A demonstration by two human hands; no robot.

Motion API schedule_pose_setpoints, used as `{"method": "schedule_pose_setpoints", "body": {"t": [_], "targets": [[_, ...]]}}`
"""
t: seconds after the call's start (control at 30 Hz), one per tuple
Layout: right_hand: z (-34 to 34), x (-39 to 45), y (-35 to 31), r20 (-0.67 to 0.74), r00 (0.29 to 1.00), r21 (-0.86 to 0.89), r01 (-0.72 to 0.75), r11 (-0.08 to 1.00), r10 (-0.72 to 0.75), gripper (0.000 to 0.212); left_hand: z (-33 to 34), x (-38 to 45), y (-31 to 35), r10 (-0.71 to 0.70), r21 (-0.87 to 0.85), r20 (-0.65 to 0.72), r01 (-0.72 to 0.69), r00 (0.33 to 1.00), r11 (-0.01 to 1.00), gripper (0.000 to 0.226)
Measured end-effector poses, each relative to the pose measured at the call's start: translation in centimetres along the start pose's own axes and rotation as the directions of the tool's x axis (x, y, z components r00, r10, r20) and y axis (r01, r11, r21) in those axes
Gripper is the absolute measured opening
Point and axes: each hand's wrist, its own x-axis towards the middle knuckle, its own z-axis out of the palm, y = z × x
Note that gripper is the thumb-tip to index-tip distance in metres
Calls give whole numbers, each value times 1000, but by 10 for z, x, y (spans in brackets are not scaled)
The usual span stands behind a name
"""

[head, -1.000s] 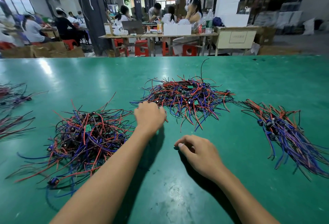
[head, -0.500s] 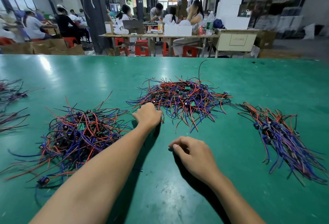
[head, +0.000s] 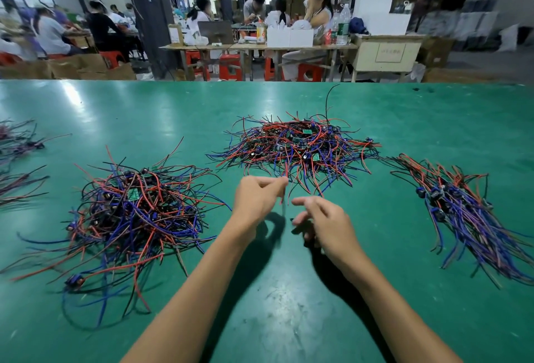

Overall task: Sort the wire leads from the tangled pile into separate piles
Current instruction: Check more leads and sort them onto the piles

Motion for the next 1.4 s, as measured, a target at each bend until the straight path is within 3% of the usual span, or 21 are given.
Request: {"method": "schedule_pose_setpoints", "body": {"t": [0.13,0.3,0.53,0.83,1.07,1.17,1.23,1.3,1.4], "targets": [[-8,5,-12,36,993,357,-118,927,113,37,7,-23,-1,60,-48,238,-50,969,998,23],[-20,6,-12,28,991,504,-126,855,130,24,7,-26,-4,82,124,318,-127,945,984,20],[-21,2,-8,4,998,474,-52,879,58,17,-7,-29,-5,181,280,449,-330,875,901,14],[-20,-3,-8,26,999,431,-34,902,26,15,-20,-21,-6,105,244,452,-236,886,941,11],[-19,-4,-8,-17,999,416,-27,909,38,15,-19,-22,-4,120,248,470,-262,874,933,12],[-18,-4,-10,-36,998,403,-28,915,47,18,-28,-20,1,180,87,388,-230,904,969,9],[-19,-4,-10,-36,997,387,-45,921,64,17,-43,-16,4,219,-91,234,-203,947,975,7],[-18,-2,-9,-26,996,377,-65,924,80,17,-61,-11,7,171,-263,96,-141,981,954,15],[-13,-2,-3,-60,996,251,-55,966,72,15,-83,-4,5,9,-621,-13,-15,1000,784,19]]}}
